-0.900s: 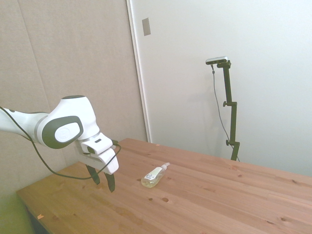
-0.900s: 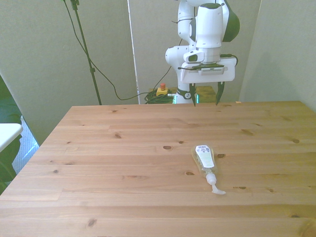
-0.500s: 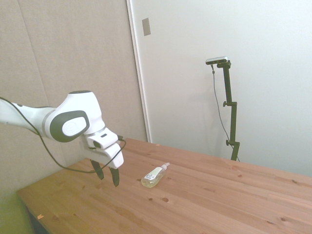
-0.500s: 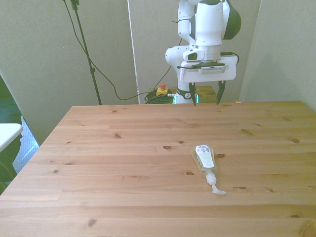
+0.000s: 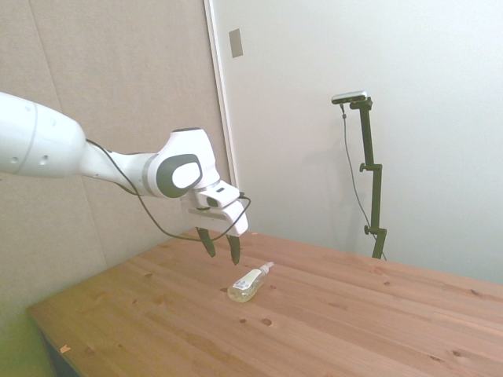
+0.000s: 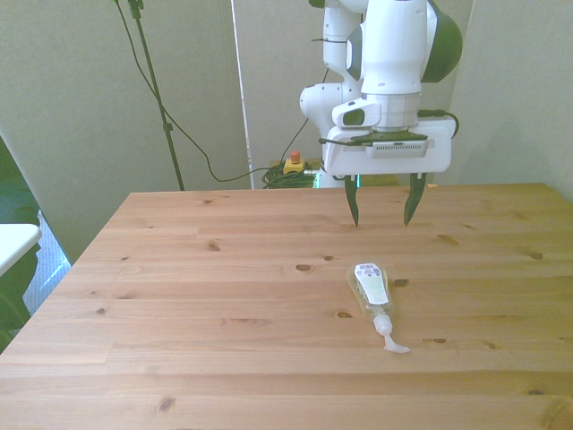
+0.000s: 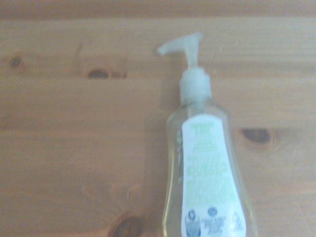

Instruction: Stand the sanitizer

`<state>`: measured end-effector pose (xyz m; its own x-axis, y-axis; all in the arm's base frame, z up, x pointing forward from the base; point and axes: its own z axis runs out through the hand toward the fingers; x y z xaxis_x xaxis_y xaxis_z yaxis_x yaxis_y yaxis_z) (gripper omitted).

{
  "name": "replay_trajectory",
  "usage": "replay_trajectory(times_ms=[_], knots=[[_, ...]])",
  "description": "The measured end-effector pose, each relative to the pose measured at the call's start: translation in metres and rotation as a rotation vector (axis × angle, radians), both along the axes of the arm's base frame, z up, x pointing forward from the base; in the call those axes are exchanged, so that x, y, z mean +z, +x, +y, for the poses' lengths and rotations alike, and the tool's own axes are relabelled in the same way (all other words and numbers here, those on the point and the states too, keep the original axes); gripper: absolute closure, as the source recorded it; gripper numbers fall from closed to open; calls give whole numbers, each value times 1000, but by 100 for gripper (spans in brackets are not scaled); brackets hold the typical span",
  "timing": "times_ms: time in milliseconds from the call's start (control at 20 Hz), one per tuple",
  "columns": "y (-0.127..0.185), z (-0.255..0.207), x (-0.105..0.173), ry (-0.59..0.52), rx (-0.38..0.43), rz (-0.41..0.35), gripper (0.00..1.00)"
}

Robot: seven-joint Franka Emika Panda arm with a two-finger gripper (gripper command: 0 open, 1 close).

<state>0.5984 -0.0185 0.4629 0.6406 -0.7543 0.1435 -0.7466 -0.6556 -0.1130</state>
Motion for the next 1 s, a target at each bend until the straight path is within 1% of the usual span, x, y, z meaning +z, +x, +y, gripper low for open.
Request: replay_trajectory(times_ms=[200,500,800,1000], knots=[[39,1,-11,-20,-11,-14,0],[84,3,-42,-33,-37,-25,0],[117,7,-76,-46,-53,-17,0],[130,3,-94,-55,-62,-9,0]])
